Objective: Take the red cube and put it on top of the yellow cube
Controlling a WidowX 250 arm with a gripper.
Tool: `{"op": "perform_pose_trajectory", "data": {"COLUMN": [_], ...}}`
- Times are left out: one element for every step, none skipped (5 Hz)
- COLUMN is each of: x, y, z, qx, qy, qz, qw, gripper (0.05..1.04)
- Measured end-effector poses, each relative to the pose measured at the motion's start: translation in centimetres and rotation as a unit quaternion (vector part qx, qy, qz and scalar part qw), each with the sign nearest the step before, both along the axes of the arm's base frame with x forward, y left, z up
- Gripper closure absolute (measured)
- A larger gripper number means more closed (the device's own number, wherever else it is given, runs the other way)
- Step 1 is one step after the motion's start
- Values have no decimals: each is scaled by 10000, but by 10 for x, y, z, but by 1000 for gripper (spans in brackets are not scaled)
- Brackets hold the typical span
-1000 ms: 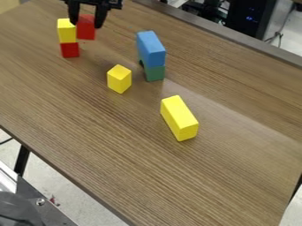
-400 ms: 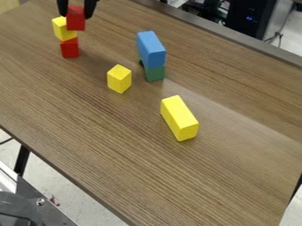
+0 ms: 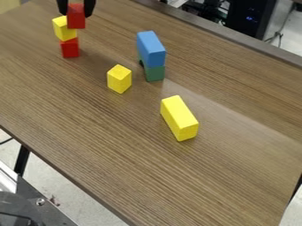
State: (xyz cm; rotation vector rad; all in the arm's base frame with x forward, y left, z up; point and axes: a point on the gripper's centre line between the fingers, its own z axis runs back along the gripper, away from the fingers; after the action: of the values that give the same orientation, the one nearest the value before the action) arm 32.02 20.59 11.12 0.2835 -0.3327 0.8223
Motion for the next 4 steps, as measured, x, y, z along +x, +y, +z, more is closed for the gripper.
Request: {"op": "perform_pose_trajectory", "data": {"x": [-1, 0, -2, -2], "y": [2, 6, 11, 14], "z": [0, 3, 4, 7], "qx": [16, 57, 84, 90], "qy": [-9, -62, -73, -130], "qz": [40, 86, 132, 187], "qw": [10000, 9999, 9999, 9997], "gripper": [563, 563, 563, 563]}}
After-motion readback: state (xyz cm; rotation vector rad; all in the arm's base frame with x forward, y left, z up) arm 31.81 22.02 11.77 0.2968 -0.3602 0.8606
